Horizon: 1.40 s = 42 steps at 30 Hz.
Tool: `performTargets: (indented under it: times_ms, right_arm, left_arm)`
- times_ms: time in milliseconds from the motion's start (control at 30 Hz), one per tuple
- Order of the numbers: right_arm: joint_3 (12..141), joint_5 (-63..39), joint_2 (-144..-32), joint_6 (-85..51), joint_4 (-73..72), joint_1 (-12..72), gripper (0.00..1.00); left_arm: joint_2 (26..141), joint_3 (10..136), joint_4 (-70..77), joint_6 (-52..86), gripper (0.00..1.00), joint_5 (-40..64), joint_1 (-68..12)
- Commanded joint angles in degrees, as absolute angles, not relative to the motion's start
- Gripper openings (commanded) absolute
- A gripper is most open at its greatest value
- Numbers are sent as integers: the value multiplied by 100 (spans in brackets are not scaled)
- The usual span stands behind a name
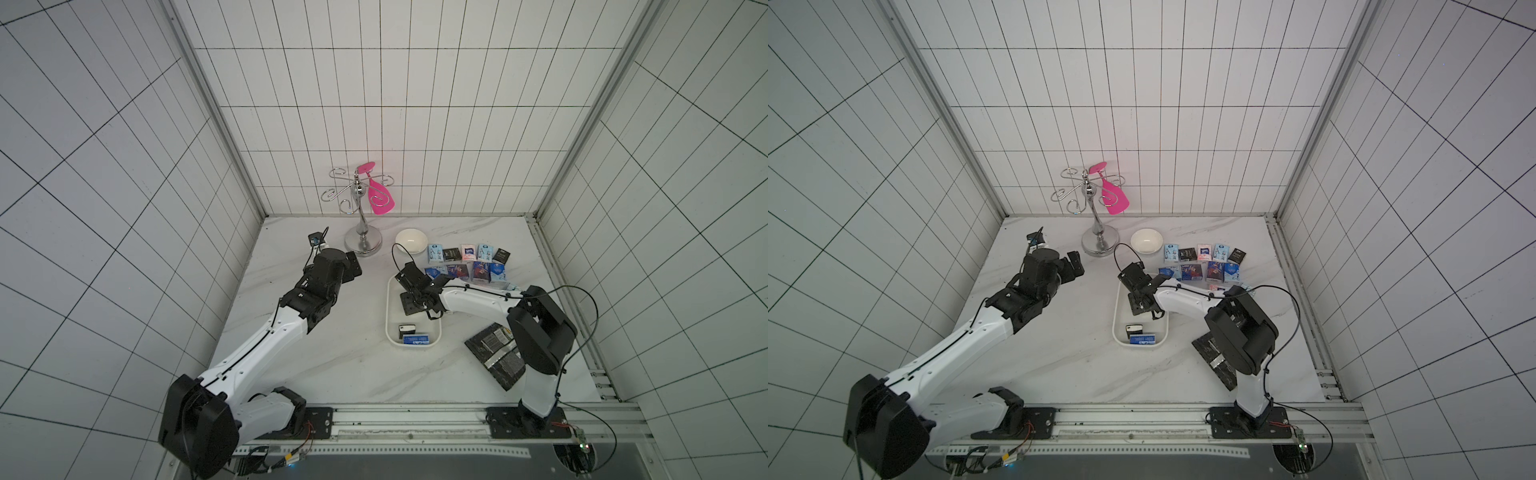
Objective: Take the pocket tissues out of the storage box
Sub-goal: Pick up the pocket tissues from the storage box, then place the pocket tissues at the center of the board.
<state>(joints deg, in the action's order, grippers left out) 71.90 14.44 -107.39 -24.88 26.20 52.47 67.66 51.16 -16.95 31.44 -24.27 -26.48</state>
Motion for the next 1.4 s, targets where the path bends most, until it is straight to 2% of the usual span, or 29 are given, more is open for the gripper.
performTargets:
  times_ms: [0, 300, 433, 533, 800, 967, 1133, 1367]
  right_arm:
    - [7451, 1536, -10962, -2504, 2736, 5215, 69]
    - [7460, 1328, -11170, -2574, 2585, 5205, 69]
    - [7385, 1378, -11085, -2588, 2528, 5183, 60]
    - [7400, 1458, -10852, -2541, 2546, 5184, 56]
    - [7620, 1900, -9758, -2124, 2918, 5008, 55]
    - [7380, 2230, -8927, -1855, 3114, 4066, 55]
    - [6803, 2273, -8411, -1990, 3001, 2463, 55]
    - [6541, 1545, -8885, -2197, 2512, 639, 55]
  left_arm:
    - [6697, 5108, -1661, 3086, 99, -2470, -2663]
    - [6690, 5106, -1661, 3086, 99, -2480, -2661]
    - [6675, 5101, -1667, 3078, 98, -2487, -2659]
    - [6658, 5098, -1661, 3081, 99, -2497, -2658]
    - [6630, 5108, -1670, 3077, 99, -2496, -2655]
    - [6566, 5117, -1696, 3060, 99, -2505, -2654]
    - [6631, 5168, -1674, 3112, 99, -2360, -2664]
    - [6724, 5227, -1679, 3138, 99, -2312, -2707]
